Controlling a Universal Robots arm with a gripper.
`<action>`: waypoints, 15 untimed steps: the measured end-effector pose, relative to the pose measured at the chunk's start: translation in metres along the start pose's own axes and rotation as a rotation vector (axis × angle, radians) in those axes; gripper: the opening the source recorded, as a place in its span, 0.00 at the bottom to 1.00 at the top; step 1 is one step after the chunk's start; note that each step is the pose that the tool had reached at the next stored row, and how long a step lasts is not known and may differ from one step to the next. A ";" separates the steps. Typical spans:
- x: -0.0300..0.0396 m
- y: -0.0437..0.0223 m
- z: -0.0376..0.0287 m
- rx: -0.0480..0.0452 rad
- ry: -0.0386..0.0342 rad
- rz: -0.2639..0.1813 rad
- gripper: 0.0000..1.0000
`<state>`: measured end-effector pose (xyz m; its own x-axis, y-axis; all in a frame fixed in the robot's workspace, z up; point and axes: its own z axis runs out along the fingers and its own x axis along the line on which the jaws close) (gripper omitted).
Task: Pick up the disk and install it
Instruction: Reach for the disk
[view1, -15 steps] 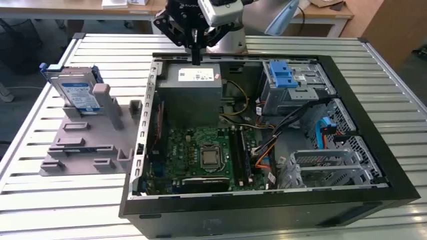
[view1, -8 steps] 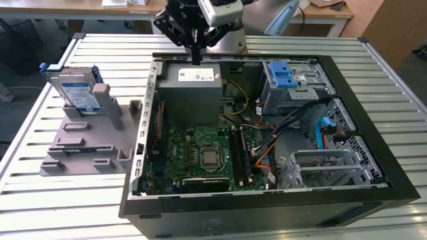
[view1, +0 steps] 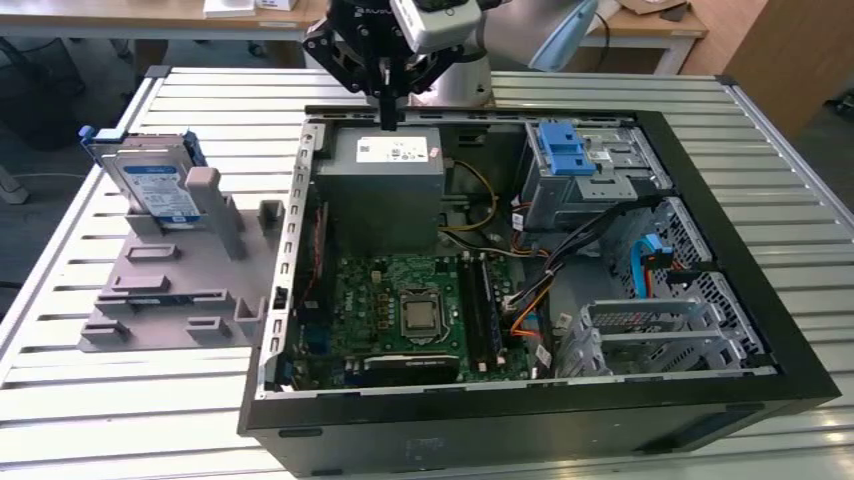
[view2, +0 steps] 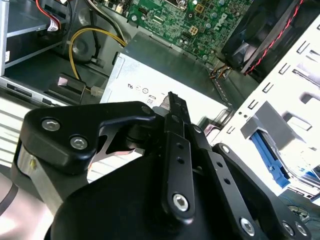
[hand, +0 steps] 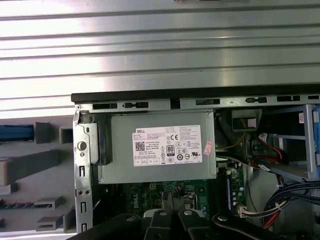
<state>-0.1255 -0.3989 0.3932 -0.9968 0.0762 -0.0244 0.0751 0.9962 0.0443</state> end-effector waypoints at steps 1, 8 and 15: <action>0.0005 0.0000 0.0000 0.0000 0.0000 0.000 0.11; 0.0058 -0.0004 0.0000 0.0000 -0.0001 0.000 0.11; 0.0113 -0.0006 -0.0001 0.0000 0.0000 0.000 0.11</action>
<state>-0.1368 -0.3987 0.3930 -0.9968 0.0763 -0.0245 0.0751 0.9962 0.0443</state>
